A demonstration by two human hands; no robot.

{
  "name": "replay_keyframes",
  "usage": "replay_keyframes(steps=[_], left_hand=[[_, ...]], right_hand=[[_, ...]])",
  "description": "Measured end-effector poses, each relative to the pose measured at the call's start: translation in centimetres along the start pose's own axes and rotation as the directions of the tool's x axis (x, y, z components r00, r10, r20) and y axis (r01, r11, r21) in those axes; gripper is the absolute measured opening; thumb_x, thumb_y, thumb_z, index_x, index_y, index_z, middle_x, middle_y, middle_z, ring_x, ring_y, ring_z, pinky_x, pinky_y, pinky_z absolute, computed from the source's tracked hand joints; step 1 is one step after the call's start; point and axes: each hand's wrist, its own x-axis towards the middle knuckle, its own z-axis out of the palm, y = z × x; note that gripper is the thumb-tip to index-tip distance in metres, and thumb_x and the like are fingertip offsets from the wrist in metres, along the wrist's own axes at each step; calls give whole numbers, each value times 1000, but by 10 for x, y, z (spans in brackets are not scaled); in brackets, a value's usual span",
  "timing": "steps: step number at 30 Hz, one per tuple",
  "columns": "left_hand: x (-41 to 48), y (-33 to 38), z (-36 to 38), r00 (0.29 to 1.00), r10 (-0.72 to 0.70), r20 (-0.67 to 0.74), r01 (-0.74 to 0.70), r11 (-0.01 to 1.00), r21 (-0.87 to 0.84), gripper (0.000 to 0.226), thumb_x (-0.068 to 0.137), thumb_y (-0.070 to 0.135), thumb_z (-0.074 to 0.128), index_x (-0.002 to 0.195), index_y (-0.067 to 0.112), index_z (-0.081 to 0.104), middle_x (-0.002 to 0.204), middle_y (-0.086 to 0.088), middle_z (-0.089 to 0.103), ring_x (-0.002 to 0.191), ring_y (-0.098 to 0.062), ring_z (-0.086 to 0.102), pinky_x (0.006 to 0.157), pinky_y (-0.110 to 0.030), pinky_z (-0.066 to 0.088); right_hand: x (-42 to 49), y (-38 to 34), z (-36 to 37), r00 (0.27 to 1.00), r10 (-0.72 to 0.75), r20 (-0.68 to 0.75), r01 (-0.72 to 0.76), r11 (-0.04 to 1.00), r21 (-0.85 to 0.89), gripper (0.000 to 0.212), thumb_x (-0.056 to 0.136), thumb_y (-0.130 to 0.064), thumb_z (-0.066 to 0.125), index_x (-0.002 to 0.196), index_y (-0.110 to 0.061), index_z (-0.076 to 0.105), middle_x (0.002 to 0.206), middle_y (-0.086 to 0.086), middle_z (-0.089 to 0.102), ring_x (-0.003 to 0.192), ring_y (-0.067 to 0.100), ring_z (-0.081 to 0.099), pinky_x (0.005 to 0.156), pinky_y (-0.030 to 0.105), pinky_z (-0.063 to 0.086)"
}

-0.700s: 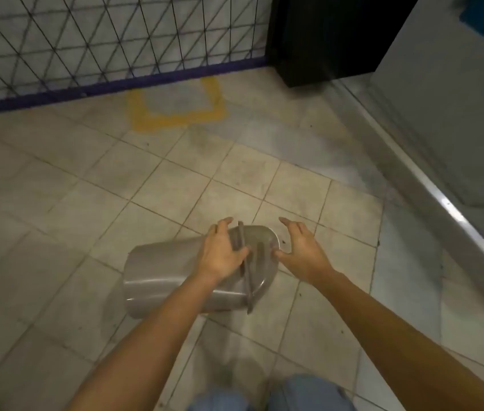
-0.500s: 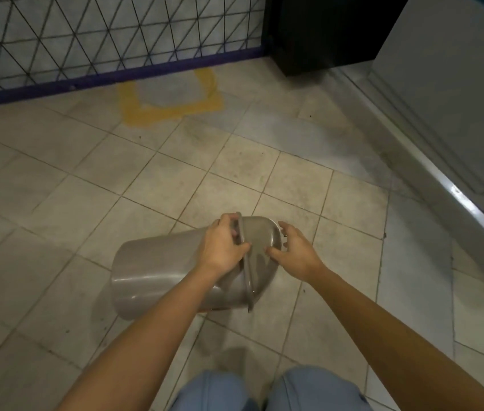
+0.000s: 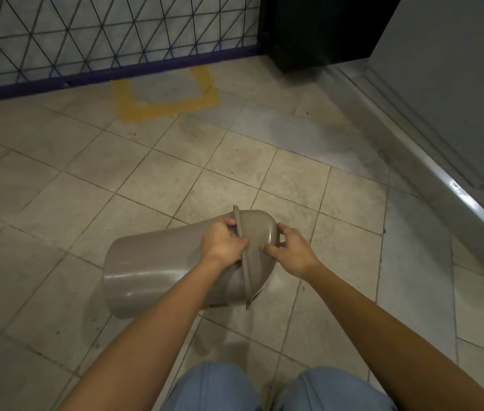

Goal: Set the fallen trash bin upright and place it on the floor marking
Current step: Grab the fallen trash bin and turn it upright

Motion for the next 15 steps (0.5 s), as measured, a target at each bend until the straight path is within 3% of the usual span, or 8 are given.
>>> replay_keyframes(steps=[10, 13, 15], left_hand=[[-4, 6, -6, 999, -30, -43, 23, 990, -143, 35, 72, 13, 71, 102, 19, 53, 71, -3, 62, 72, -26, 66, 76, -43, 56], [-8, 18, -24, 998, -6, -64, -8, 978, -210, 33, 73, 13, 70, 101, 18, 53, 64, 1, 56, 51, -15, 59, 63, -34, 57], [-11, 28, -39, 998, 17, -69, -35, 964, -265, 35, 73, 11, 69, 103, 17, 51, 64, 1, 55, 48, -12, 55, 52, -27, 52]], right_hand=[[-5, -2, -8, 1000, -20, -21, 20, 1000, -17, 71, 86, -41, 58, 144, -14, 28, 146, 10, 34, 129, 26, 41, 107, 44, 38], [-6, -11, -21, 997, -35, -64, 37, 999, 27, 69, 88, -55, 45, 143, -17, 30, 149, 8, 33, 133, 25, 37, 110, 43, 32], [-4, -20, -32, 996, -28, -89, 35, 996, 79, 68, 89, -59, 37, 143, -19, 32, 149, 8, 33, 135, 24, 35, 111, 40, 28]])
